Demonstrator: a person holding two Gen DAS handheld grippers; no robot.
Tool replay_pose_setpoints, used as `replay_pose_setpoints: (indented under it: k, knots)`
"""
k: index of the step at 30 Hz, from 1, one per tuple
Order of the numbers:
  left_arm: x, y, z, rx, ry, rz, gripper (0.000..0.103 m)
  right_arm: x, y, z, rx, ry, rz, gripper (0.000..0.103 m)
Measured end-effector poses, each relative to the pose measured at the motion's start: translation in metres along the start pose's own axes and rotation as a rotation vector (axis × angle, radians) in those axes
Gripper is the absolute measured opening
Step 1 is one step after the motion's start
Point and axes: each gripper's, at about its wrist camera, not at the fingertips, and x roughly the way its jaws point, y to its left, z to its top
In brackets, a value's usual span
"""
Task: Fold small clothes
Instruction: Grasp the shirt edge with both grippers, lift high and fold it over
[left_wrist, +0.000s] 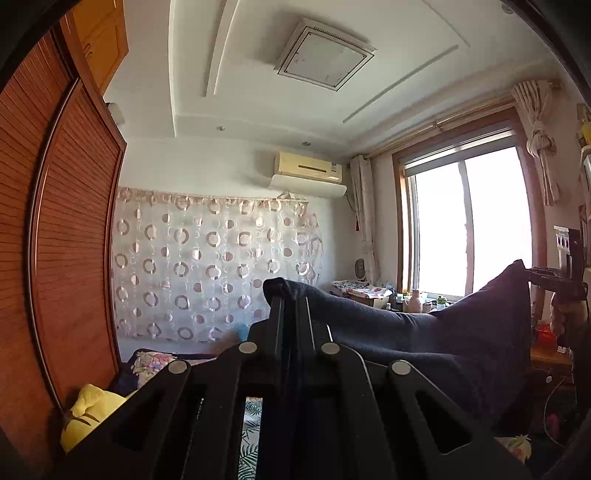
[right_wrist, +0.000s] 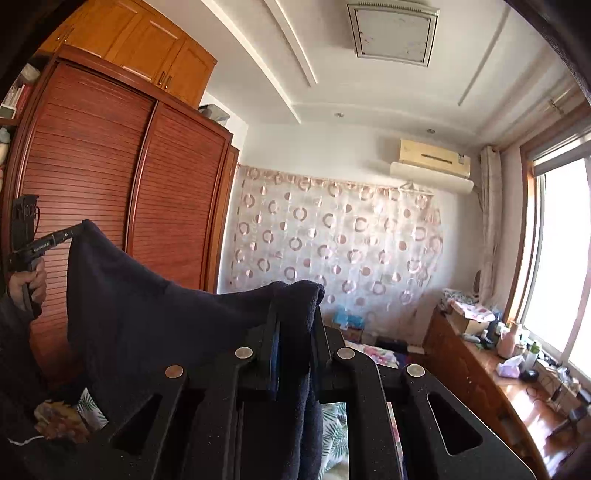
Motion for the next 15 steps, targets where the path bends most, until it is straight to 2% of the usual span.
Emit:
replay_pose_setpoints:
  k: [3, 6, 7, 12, 15]
  knots:
    - [0.025, 0.005, -0.028, -0.001, 0.059, 0.024, 0.006, 0.020, -0.007, -0.009, 0.023, 0.036, 0.005, 0.013]
    - [0.075, 0.022, -0.070, -0.023, 0.152, 0.059, 0.006, 0.069, -0.020, -0.032, 0.047, 0.120, -0.020, 0.013]
    - [0.090, 0.027, -0.083, -0.035, 0.183, 0.061, 0.006, 0.091, -0.025, -0.043, 0.058, 0.154, -0.021, 0.013]
    - [0.211, 0.052, -0.185, -0.041, 0.393, 0.132, 0.006, 0.215, -0.045, -0.117, 0.112, 0.312, -0.041, 0.013]
    - [0.275, 0.059, -0.242, 0.005, 0.535, 0.198, 0.006, 0.296, -0.056, -0.173, 0.168, 0.410, -0.120, 0.014]
